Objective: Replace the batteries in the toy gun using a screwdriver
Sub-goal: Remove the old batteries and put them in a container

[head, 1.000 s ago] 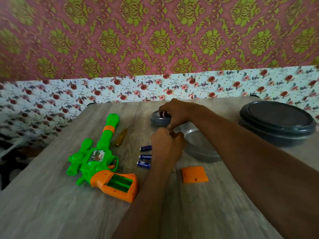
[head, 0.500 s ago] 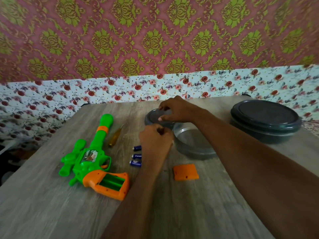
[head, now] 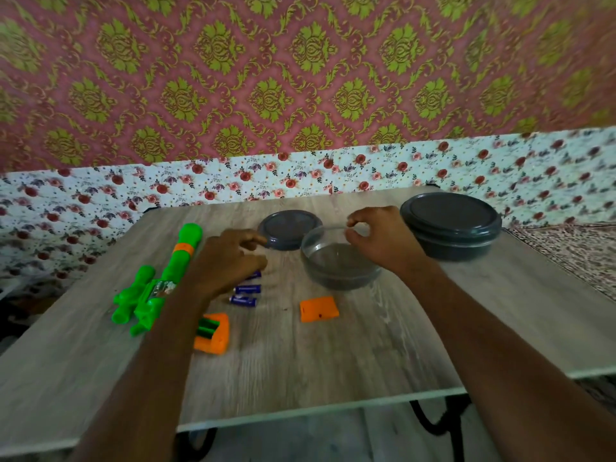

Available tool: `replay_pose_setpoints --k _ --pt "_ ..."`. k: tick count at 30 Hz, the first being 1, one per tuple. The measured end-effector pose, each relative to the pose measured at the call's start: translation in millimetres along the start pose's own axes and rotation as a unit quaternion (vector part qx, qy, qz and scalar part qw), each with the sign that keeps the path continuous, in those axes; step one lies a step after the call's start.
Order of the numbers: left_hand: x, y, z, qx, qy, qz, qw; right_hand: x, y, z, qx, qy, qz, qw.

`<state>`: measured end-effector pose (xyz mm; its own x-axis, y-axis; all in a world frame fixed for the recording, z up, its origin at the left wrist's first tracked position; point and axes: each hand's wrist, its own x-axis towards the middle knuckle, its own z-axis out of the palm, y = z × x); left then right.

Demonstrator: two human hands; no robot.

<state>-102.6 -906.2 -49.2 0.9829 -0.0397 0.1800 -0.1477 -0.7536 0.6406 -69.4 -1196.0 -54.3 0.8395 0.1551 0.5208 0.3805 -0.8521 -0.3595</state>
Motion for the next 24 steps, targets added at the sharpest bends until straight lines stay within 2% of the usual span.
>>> replay_pose_setpoints --k 2,4,6,8,11,17,21,24 --pt "-2.2 -5.6 -5.9 0.104 -0.102 -0.04 0.988 -16.6 5.2 -3.0 0.024 0.084 -0.012 0.996" --pt "-5.0 -7.1 -6.3 0.188 -0.156 -0.044 0.969 -33.4 8.0 -3.9 0.038 0.167 -0.039 0.985" --pt "-5.5 -9.4 -3.4 0.216 -0.195 -0.044 0.956 -45.5 10.4 0.5 0.047 0.198 -0.047 0.978" --pt "-5.7 -12.1 1.2 0.214 -0.218 -0.038 0.952 -52.3 14.2 8.2 0.046 0.198 -0.035 0.978" --pt "-2.7 -19.2 7.2 0.187 -0.194 -0.014 0.963 -55.4 15.5 15.0 0.022 0.192 -0.005 0.981" --pt "5.0 -17.7 22.1 0.212 -0.151 0.026 0.965 -57.8 21.7 19.3 0.033 0.092 0.147 0.984" --pt "16.0 -20.3 34.0 0.262 -0.158 0.021 0.952 -57.4 23.1 17.4 0.059 0.075 0.159 0.983" --pt "20.9 -16.1 45.2 0.34 -0.165 0.01 0.926 -56.8 22.7 18.7 0.046 0.054 0.155 0.985"
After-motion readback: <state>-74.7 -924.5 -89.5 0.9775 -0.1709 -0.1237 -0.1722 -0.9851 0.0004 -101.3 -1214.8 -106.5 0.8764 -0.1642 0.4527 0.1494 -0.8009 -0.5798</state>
